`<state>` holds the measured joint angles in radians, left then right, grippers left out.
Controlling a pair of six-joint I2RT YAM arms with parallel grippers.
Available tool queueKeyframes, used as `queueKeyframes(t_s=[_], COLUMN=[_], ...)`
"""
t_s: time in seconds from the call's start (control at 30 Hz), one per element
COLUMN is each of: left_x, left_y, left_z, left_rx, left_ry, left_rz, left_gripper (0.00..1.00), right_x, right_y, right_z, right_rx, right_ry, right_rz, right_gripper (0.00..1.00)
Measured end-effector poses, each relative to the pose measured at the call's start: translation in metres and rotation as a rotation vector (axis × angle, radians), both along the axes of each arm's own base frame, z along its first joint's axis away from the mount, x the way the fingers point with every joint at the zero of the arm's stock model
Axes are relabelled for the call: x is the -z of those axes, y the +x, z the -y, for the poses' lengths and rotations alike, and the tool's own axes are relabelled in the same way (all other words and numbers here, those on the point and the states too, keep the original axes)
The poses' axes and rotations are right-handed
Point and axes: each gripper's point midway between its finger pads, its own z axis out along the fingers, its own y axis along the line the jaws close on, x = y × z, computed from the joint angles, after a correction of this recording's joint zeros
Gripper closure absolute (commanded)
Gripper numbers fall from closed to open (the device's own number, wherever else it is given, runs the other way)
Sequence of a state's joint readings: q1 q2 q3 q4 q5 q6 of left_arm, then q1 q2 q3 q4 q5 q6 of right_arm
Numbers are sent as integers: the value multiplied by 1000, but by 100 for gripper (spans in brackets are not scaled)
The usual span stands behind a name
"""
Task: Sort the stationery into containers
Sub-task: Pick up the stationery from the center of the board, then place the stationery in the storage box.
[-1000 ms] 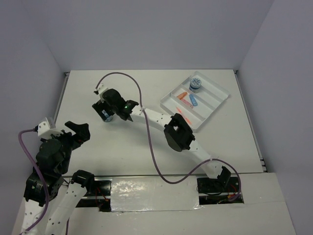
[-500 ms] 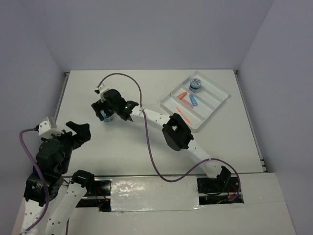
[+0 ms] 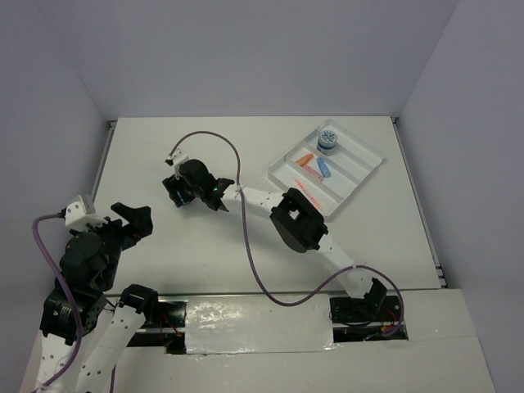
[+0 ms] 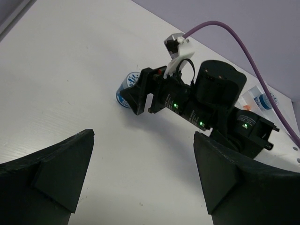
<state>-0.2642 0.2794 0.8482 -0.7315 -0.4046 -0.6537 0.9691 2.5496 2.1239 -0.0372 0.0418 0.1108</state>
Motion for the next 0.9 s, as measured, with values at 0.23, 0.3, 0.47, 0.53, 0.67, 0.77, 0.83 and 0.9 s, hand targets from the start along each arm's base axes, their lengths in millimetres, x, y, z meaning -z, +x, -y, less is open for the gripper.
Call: queueKeyframes(t_s=[0.23, 0.3, 0.47, 0.53, 0.67, 0.77, 0.83, 0.9], left_x=[0, 0, -1, -1, -2, -1, -2, -2], left_y=[0, 0, 0, 1, 2, 4, 4, 4], left_z=[3, 3, 6, 7, 10, 13, 14, 15], left_rx=[16, 20, 38, 48, 63, 75, 81, 87], left_ry=[-1, -1, 10, 10, 9, 8, 8, 8], left_rz=[1, 1, 4, 7, 7, 4, 4, 5], left_gripper=[1, 1, 1, 1, 1, 1, 1, 1], right_x=[-27, -55, -156, -173, -142, -95, -77, -67], right_y=[-19, -15, 75, 115, 141, 122, 115, 114], right_z=[64, 95, 250, 346, 516, 571, 576, 571], right_rx=[79, 128, 522, 754, 1162, 1307, 1325, 1312], right_ry=[-47, -28, 119, 167, 138, 49, 17, 9], right_rz=[19, 28, 86, 93, 41, -70, -119, -142], right_gripper=[70, 70, 69, 69, 70, 70, 70, 70])
